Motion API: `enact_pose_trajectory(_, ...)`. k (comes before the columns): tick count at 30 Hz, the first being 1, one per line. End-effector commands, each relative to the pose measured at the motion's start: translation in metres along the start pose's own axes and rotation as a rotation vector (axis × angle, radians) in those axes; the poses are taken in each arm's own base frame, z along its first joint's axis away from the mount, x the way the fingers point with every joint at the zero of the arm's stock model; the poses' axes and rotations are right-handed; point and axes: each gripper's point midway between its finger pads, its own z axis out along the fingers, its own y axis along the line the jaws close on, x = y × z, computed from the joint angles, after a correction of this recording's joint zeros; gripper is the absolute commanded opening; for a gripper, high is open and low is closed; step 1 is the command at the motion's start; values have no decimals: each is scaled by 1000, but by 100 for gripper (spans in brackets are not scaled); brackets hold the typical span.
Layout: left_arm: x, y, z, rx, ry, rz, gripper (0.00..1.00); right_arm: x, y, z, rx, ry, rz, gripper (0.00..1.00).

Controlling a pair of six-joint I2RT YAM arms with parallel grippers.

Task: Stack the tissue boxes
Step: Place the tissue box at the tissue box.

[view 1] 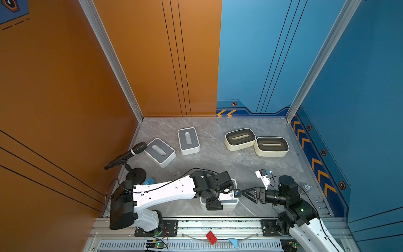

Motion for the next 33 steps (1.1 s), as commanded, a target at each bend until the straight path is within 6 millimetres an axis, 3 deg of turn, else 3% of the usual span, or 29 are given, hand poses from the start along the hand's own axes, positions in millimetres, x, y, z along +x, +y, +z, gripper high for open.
enact_pose_trajectory(1,-2,-3,-5,14,-17,11,73,-2,-2,2,3,-12,-9,100)
enact_pose_trajectory(14,-13,-1,-21,-1,-73,12,75,-3,-1,2,3,-9,-7,100)
enact_pose_trajectory(21,-29,0,-52,-16,-171,5,76,-11,1,-1,13,-24,13,100)
enact_pose_trajectory(28,-38,13,-103,-43,-332,-71,78,-44,23,-16,48,-99,-35,100)
enact_pose_trajectory(33,-38,52,-130,-149,-401,-276,81,-92,13,-26,178,-209,-32,100)
